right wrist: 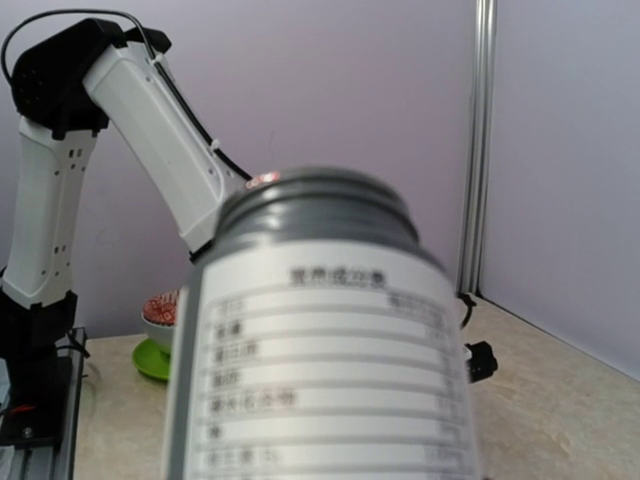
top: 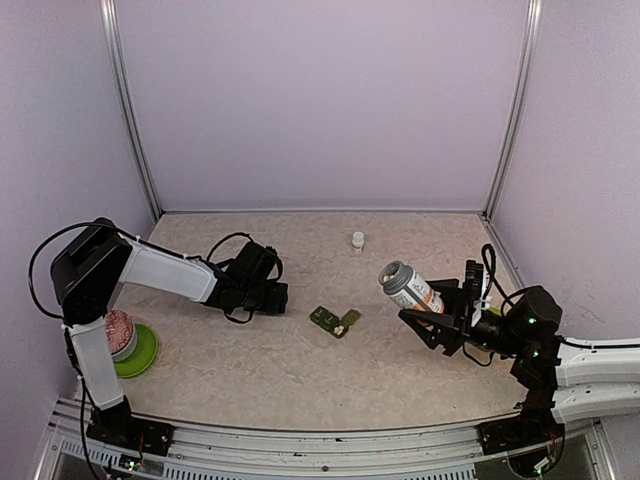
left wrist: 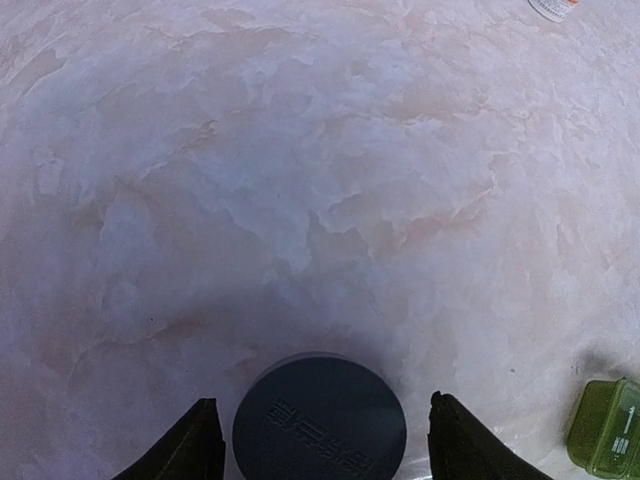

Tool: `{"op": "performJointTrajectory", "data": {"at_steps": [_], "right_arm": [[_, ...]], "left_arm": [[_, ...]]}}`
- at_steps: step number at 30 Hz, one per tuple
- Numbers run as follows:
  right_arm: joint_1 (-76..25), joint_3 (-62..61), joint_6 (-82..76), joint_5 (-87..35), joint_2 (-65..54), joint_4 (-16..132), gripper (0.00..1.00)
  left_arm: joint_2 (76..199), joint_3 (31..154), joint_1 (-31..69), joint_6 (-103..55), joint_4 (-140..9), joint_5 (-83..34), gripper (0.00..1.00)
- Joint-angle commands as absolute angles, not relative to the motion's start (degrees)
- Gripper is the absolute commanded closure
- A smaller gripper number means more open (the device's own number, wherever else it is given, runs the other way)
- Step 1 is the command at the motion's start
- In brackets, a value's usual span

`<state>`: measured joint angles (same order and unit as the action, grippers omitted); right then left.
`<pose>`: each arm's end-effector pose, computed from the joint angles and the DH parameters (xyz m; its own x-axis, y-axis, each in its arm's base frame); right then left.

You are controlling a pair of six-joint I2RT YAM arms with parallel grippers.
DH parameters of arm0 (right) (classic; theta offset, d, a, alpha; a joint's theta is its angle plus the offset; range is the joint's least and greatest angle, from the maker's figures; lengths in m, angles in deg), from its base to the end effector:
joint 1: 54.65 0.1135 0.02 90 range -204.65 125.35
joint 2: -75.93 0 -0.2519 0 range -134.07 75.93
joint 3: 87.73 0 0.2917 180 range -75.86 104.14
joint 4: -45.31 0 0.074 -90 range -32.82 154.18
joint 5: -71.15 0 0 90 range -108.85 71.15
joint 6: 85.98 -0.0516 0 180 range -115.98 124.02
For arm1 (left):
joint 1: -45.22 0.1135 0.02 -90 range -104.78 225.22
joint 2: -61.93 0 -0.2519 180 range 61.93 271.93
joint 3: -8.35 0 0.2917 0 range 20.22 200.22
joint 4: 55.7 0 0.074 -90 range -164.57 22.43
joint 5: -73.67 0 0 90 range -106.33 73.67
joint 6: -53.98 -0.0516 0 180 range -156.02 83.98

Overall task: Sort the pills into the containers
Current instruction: Pick up the lid of the pill bottle from the center of the board.

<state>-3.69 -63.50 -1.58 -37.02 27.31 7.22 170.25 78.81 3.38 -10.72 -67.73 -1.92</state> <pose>0.1378 0.1955 0.2112 0.0578 0.2185 -0.9741 -0.9389 0.3435 0.0213 0.3135 -0.2635 0.0788 -0.7402 0.1072 -0.6638 0.2326 0.9671 -0.1033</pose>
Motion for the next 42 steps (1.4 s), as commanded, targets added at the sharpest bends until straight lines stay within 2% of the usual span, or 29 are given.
{"op": "performJointTrajectory", "data": {"at_steps": [1, 7, 13, 21, 23, 28, 35, 42], "right_arm": [[-4.06, -63.46, -1.42, -36.36, 27.59, 6.02, 0.75], [-4.09, -63.34, -1.47, -36.16, 26.88, 5.84, 0.75], [-4.1, -62.98, -1.69, -36.1, 25.98, 5.91, 0.75], [-4.12, -62.76, -1.69, -35.77, 25.54, 6.39, 0.75], [-4.14, -62.76, -1.65, -35.68, 25.26, 6.43, 0.75], [-4.12, -62.68, -1.69, -35.98, 24.31, 6.09, 0.75], [-4.08, -62.22, -1.19, -36.57, 23.58, 6.74, 0.75], [-4.06, -60.98, -0.83, -38.18, 21.47, 6.9, 0.75]], "left_arm": [[170.87, 78.69, 2.92, -10.75, -70.09, -0.2, 0.29], [172.5, 79.28, 1.37, -11.76, -72.14, 4.43, 0.29], [172.86, 79.08, 1.37, -11.63, -70.89, 4.4, 0.36], [173.37, 80.58, 1.5, -13.12, -70.35, 3.68, 0.37], [173.38, 80.6, 1.54, -13.26, -69.94, 3.17, 0.42], [172.69, 80.19, 1.69, -13.69, -68.34, 1.36, 0.63], [167.65, 78.46, 1.48, -14.58, -65.54, -3.68, 0.63], [157.93, 76.99, 1.21, -16.87, -61.04, -15.61, 0.62]]}}
